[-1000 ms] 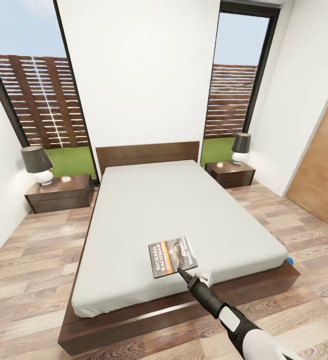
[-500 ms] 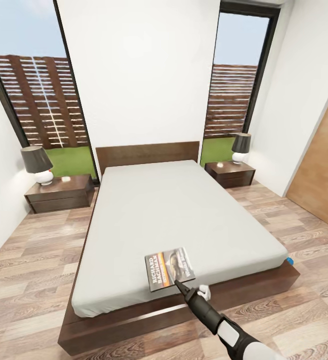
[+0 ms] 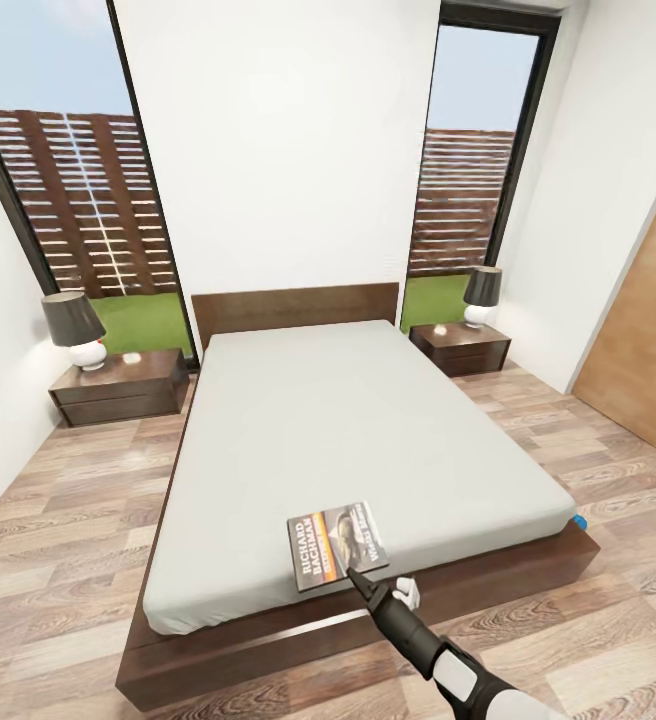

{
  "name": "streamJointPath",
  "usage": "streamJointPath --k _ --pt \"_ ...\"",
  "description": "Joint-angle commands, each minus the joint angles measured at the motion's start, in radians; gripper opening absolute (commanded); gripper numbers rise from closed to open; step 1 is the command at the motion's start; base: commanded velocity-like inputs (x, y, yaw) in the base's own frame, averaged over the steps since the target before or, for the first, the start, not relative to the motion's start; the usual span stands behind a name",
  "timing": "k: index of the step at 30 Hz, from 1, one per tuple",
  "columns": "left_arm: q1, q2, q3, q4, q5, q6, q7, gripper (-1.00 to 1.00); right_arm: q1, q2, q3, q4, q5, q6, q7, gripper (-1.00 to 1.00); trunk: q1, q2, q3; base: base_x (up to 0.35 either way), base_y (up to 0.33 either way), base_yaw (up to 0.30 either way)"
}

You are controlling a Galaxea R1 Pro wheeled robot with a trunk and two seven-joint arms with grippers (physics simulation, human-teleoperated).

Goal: In the bedroom, move the book from the bed onto either nightstand, and place the two sandals side by side next to the bed.

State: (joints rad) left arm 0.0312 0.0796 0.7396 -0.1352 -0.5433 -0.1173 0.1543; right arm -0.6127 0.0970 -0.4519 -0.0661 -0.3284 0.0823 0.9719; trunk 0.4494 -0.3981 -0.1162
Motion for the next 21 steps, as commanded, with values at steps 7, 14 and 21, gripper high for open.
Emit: streamJointPath --k 7,14,21 --pt "0.000 -0.002 0.007 0.000 -0.011 -0.004 0.002 1.00 0.001 0.002 0.001 0.027 -0.007 -0.021 0.000 -1.00 0.001 -0.002 -0.002 0.000 0.000 0.000" --pt "0.000 -0.004 0.008 0.000 -0.011 -0.004 0.002 1.00 0.001 0.003 0.001 0.046 -0.007 -0.073 0.001 -1.00 0.001 -0.002 0.005 0.000 0.000 -0.024" --pt "0.000 -0.008 0.009 0.000 -0.011 -0.004 0.002 1.00 0.001 0.003 0.002 0.051 -0.006 -0.082 0.002 -1.00 0.001 -0.002 0.014 0.000 0.000 -0.015"
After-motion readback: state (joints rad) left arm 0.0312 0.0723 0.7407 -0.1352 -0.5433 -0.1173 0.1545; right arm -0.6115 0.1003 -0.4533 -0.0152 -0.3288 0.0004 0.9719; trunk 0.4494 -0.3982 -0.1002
